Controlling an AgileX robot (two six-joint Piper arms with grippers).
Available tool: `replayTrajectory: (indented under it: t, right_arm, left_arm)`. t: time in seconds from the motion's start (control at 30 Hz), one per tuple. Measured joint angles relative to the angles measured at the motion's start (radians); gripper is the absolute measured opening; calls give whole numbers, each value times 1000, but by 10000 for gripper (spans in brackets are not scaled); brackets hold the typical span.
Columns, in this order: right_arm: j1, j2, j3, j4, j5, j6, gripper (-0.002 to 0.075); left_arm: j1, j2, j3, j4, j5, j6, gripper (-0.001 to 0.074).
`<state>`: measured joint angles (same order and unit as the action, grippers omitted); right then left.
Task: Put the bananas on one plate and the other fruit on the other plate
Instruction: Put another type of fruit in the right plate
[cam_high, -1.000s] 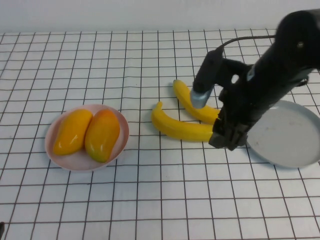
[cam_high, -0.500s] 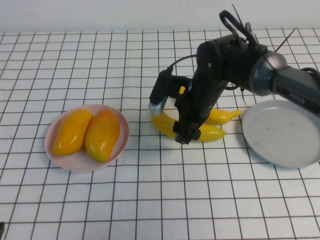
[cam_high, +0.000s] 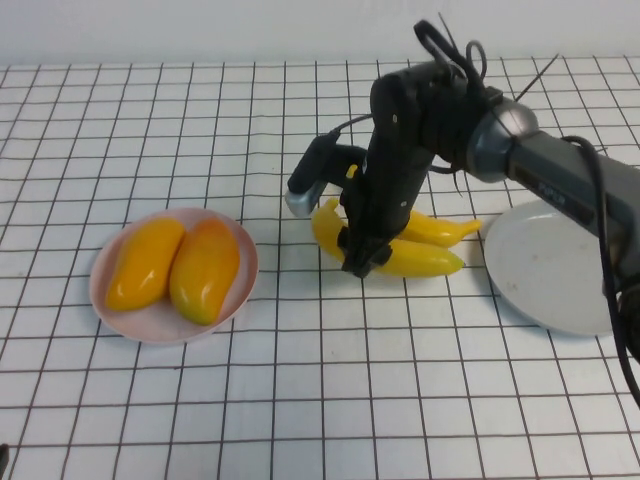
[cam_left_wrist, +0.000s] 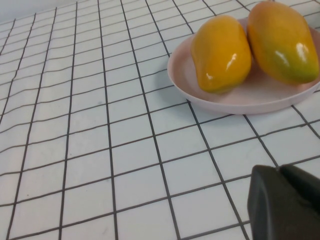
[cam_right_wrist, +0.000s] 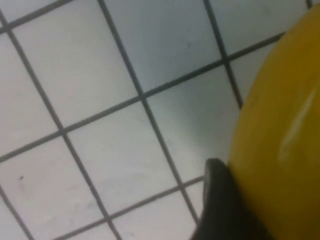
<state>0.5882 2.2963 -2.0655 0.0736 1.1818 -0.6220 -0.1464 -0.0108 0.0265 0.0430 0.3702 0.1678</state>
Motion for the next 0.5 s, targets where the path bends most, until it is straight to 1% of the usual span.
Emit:
replayTrajectory:
  t: [0.13,0.23,0.3,0.37,0.47,0.5]
  right_arm:
    - [0,-51,-44,-6,35,160,325]
    - [0,-160,-11,-14,43,234,325]
    - [-5,-244,36,-59,43,283,325]
    - [-33,-320,105,-104,45,345,325]
    - [-112,-394,231,-130,45,386,325]
    - [-157,-414,304,-132,47,394,325]
  left_arm:
    - [0,0,0,0,0,0,-4]
    - [0,0,0,0,0,0,-4]
    - [0,0,0,0,0,0,-4]
    - [0,0,0,0,0,0,-4]
    - [0,0,0,0,0,0,-4]
    - [0,0,0,0,0,0,-4]
